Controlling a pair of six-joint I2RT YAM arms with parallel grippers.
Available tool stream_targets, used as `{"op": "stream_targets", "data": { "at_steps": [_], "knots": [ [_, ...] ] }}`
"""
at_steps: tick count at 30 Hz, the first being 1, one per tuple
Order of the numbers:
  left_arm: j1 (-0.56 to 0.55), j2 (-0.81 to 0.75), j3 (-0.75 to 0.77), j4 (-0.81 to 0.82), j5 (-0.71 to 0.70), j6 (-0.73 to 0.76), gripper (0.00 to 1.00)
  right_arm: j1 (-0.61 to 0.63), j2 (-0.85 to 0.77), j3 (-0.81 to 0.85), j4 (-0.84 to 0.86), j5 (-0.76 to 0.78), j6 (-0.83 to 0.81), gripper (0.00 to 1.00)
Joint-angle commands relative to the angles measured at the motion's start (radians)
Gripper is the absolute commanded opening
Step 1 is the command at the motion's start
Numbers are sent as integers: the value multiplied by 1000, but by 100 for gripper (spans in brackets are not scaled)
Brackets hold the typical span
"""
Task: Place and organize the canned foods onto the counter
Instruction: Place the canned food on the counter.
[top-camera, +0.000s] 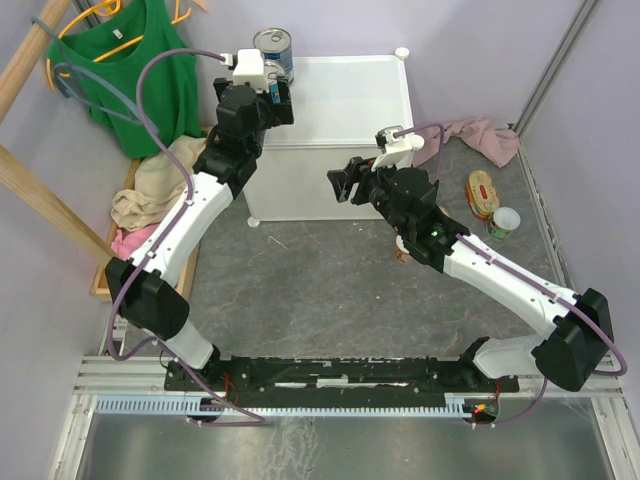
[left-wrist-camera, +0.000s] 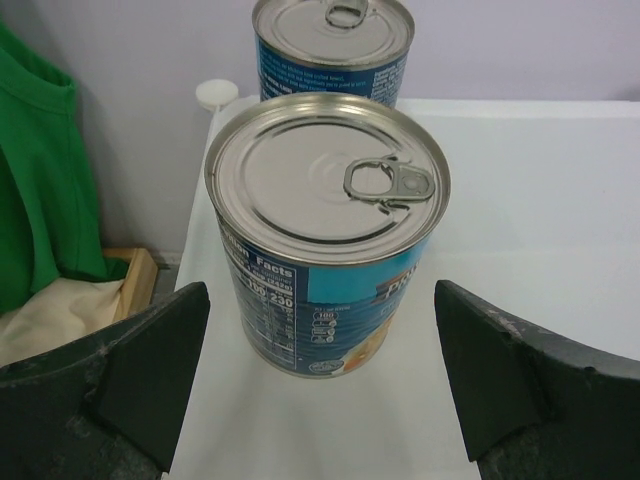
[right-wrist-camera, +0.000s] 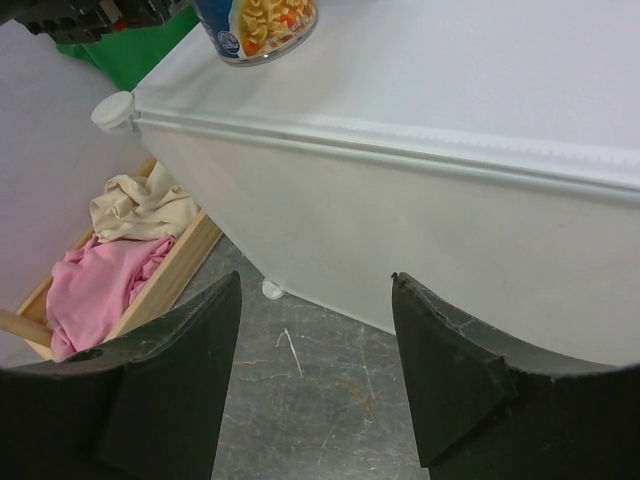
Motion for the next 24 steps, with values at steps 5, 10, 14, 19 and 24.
{"op": "stream_targets", "data": {
  "at_steps": [5,10,14,19,24],
  "knots": [
    [-2,-45,-3,123,23,62,99,7,-29,1,56,-23,14,70],
    [-2,-29,-19,158,33,61,99,7,-18,8,61,-28,14,70],
    [-1,-10,-17,175,42,54,99,7,-12,10,66,-29,13,70],
    [-1,17,-18,207,49,48,99,7,-3,16,70,-31,6,70],
    [-2,50,0,212,59,40,99,8,2,19,69,-31,-5,70]
  ]
}}
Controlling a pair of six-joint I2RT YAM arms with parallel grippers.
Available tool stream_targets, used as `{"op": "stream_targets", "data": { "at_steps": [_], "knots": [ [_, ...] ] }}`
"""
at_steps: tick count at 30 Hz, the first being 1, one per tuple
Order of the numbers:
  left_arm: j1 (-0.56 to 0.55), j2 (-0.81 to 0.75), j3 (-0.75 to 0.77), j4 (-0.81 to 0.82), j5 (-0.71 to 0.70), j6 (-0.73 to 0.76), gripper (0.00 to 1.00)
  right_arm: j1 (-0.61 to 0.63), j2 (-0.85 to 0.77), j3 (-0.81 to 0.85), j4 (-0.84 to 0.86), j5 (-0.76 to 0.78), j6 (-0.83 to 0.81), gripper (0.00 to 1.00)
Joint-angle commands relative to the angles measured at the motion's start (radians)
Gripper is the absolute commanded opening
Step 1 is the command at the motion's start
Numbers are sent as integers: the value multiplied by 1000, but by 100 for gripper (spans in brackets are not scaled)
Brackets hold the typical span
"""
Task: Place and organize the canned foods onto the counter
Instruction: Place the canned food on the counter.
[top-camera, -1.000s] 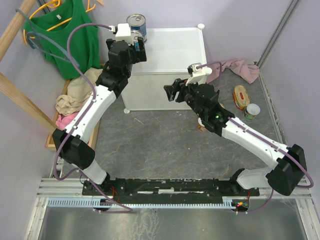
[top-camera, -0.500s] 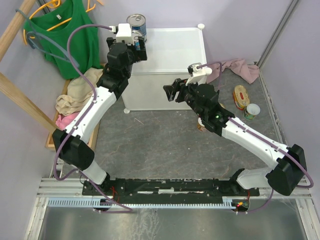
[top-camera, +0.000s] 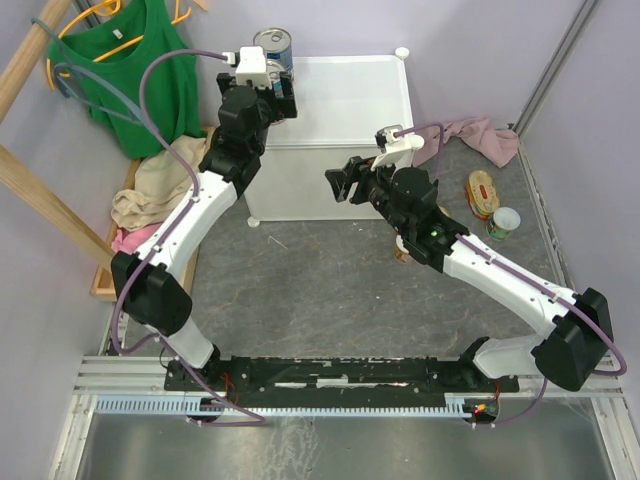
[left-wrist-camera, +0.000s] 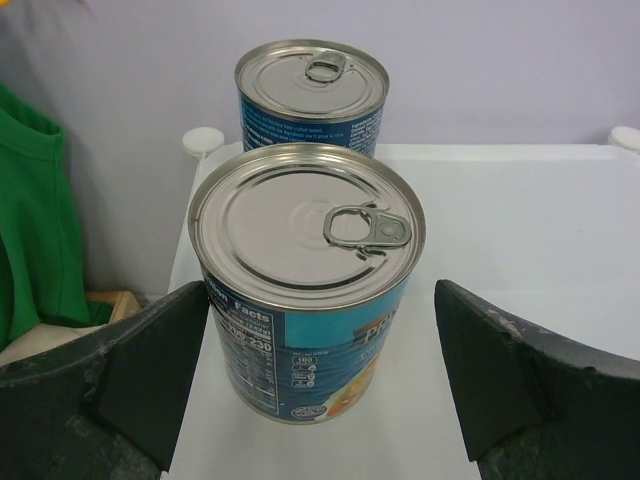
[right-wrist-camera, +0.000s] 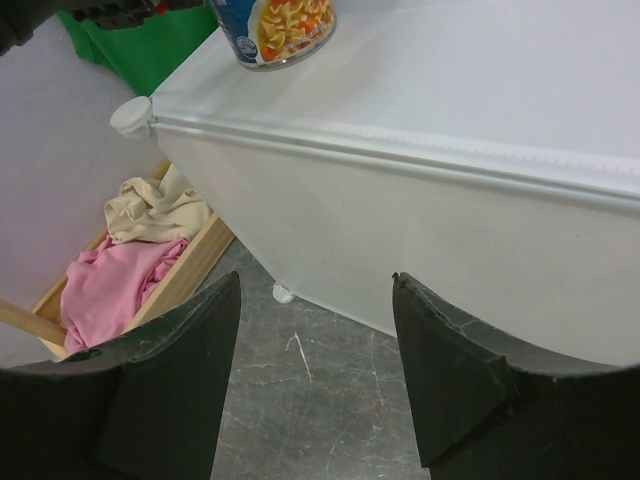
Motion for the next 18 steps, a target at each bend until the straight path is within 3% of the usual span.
{"op": "stream_targets", "data": {
  "at_steps": [1,18],
  "knots": [
    [-3,36,22,59,19,19,99,7,1,21,51,-6,-13,71],
    [-4,98,52,73,-84,22,99,8,9,33,50,-45,-1,71]
  ]
}}
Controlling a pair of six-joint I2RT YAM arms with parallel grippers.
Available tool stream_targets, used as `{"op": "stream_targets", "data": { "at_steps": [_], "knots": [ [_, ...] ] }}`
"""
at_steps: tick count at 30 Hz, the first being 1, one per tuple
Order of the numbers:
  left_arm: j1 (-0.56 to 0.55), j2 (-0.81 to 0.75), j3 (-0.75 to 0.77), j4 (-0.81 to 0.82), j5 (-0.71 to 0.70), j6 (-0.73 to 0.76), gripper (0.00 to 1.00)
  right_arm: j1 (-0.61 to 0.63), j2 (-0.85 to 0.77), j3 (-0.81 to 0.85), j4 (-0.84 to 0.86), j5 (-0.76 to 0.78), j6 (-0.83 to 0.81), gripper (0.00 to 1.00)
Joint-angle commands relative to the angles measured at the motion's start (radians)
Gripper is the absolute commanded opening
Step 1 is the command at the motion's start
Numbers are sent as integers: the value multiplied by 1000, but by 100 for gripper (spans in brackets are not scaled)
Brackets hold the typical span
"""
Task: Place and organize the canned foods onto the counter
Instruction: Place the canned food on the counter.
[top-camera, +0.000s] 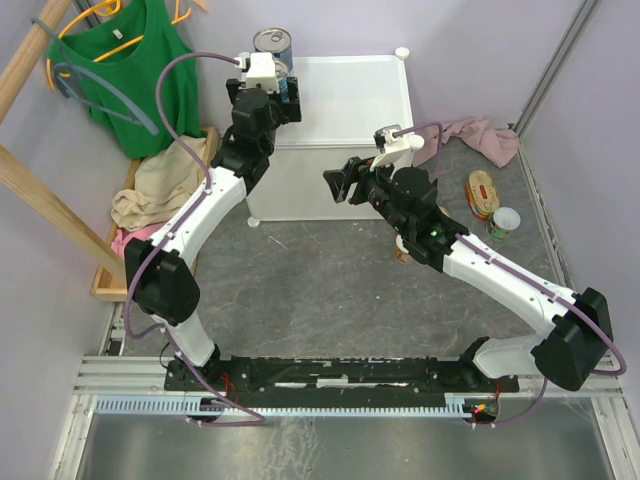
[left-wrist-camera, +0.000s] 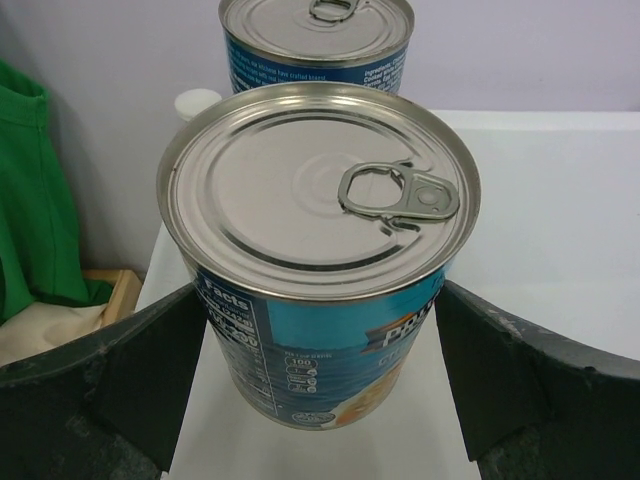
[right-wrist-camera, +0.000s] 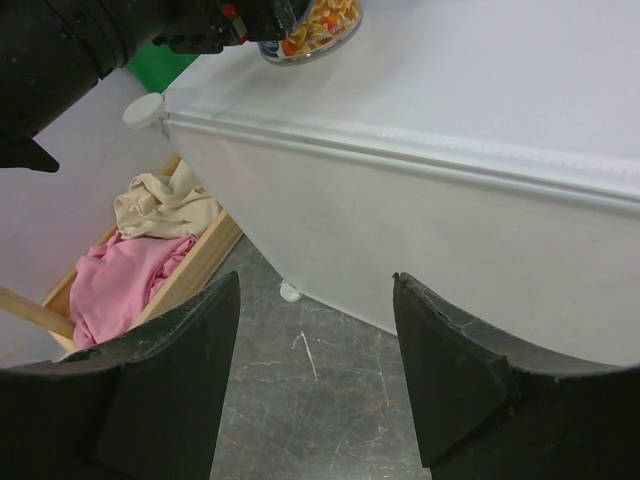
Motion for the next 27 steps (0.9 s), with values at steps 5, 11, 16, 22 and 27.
{"op": "stream_targets", "data": {
  "at_steps": [5,11,16,22,27],
  "knots": [
    [-7,42,68,69,-62,31,99,8,2,38,31,-30,-6,71],
    [-9,46,41,122,-95,40,99,12,7,39,31,-37,-5,71],
    [-13,28,8,165,-111,69,95,18,13,42,37,-40,-2,71],
    [-13,7,-25,188,-99,90,82,26,8,36,38,-34,2,71],
    [-13,-12,-50,195,-83,89,57,35,-2,30,36,-26,0,71]
  ]
}}
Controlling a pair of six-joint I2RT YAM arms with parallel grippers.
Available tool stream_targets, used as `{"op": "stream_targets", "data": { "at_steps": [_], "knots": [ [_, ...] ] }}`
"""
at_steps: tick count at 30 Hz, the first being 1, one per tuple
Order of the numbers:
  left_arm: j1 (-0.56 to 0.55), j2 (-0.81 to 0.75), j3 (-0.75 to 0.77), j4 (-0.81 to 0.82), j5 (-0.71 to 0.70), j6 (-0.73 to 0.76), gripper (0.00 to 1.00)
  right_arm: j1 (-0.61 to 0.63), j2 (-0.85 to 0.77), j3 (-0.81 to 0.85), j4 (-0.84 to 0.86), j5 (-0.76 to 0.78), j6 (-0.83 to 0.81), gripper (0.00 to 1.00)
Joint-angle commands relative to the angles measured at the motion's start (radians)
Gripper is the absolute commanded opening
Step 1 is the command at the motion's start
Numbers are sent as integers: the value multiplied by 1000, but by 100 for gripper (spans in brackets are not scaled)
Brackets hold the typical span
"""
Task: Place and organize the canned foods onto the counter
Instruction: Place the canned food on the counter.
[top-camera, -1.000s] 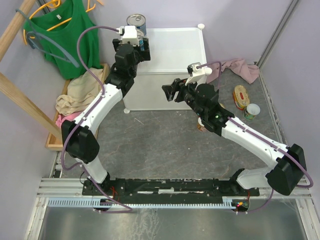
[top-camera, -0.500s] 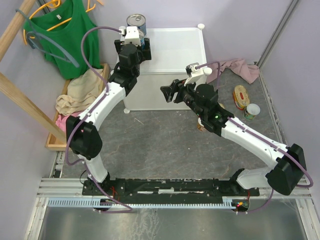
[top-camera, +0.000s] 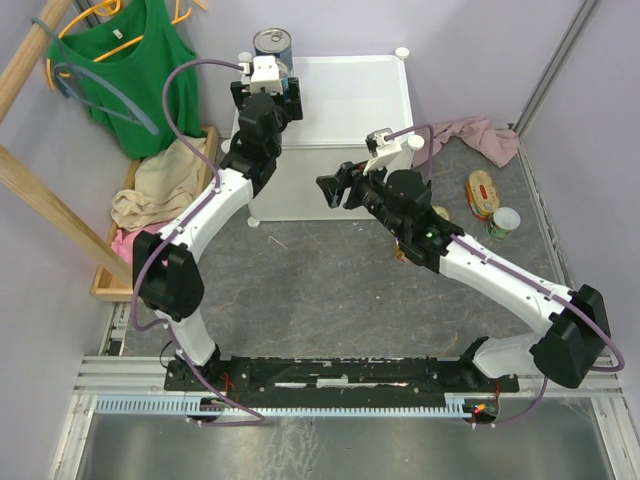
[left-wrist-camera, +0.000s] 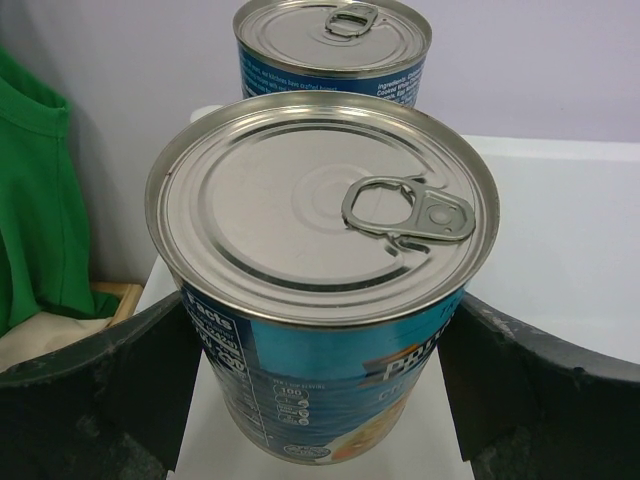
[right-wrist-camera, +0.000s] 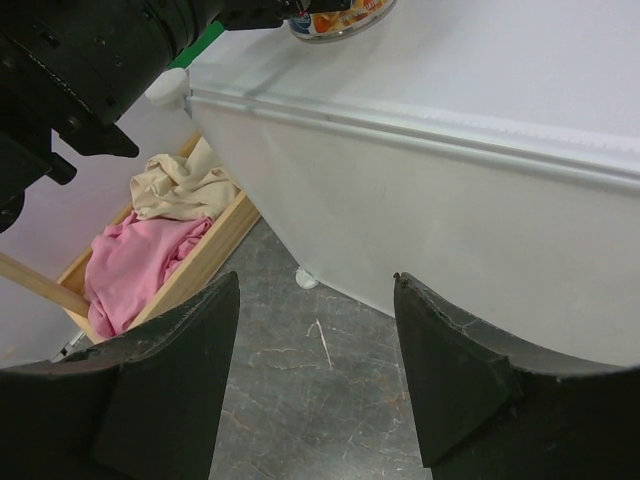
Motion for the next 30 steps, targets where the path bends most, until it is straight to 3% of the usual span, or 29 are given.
{"op": "stream_targets", "data": {
  "at_steps": [1,4,18,20,24,30],
  "knots": [
    [-3,-64,-26,56,-3,52,52,12,-19,31,34,5,-1,71],
    [-4,-83,-45,64,-2,52,42,19,-23,33,32,9,-4,71],
    [-30,-150,-93,50,-15,49,46,53,-41,29,23,35,-13,71],
    [-32,-152,-96,47,-15,42,54,56,-44,28,20,38,-16,71],
    [-31,-142,-78,24,-31,23,81,59,-41,34,13,42,-21,71],
    [-35,-129,-33,-34,-42,-2,100,60,-37,30,5,44,-22,71]
  ]
}}
